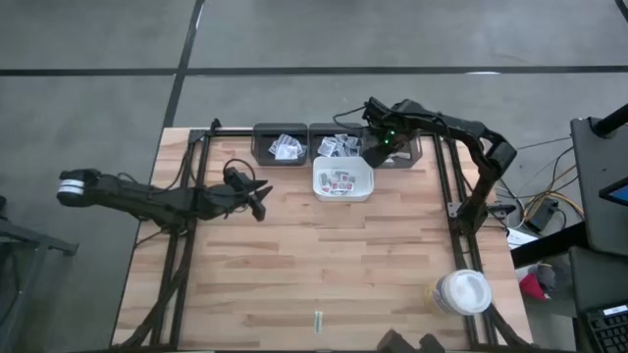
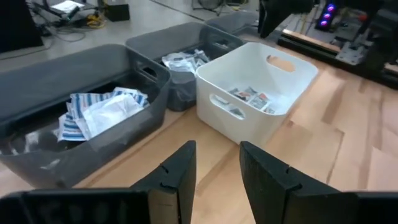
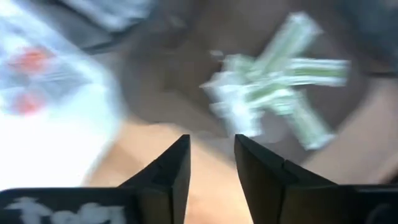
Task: Pick & Place First Aid Supplies
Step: Put the green bandage pack into the right gray bin
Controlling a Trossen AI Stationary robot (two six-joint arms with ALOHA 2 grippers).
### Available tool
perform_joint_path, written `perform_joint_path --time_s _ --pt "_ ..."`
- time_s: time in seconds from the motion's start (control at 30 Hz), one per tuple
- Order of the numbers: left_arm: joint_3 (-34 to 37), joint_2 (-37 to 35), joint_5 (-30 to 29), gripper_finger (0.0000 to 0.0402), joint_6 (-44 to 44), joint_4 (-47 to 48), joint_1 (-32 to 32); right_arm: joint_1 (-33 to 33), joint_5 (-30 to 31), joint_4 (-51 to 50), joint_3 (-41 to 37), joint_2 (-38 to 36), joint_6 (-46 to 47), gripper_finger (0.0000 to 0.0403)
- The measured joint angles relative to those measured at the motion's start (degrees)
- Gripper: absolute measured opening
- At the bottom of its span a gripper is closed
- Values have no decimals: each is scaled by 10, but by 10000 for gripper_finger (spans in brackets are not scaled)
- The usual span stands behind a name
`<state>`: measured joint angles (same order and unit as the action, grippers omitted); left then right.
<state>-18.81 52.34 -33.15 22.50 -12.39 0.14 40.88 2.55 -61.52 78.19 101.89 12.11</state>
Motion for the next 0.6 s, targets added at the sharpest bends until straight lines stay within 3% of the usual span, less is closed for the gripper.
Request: perform_joint_path --time_s 0.13,0.27,0.6 --pt "9 -10 17 124 -14 7 0 -15 -83 0 0 -24 9 135" --pt "25 -10 41 124 -13 8 0 -51 -128 0 0 -66 10 136" --pt "42 -11 97 124 1 4 0 -245 -136 26 0 -183 9 119"
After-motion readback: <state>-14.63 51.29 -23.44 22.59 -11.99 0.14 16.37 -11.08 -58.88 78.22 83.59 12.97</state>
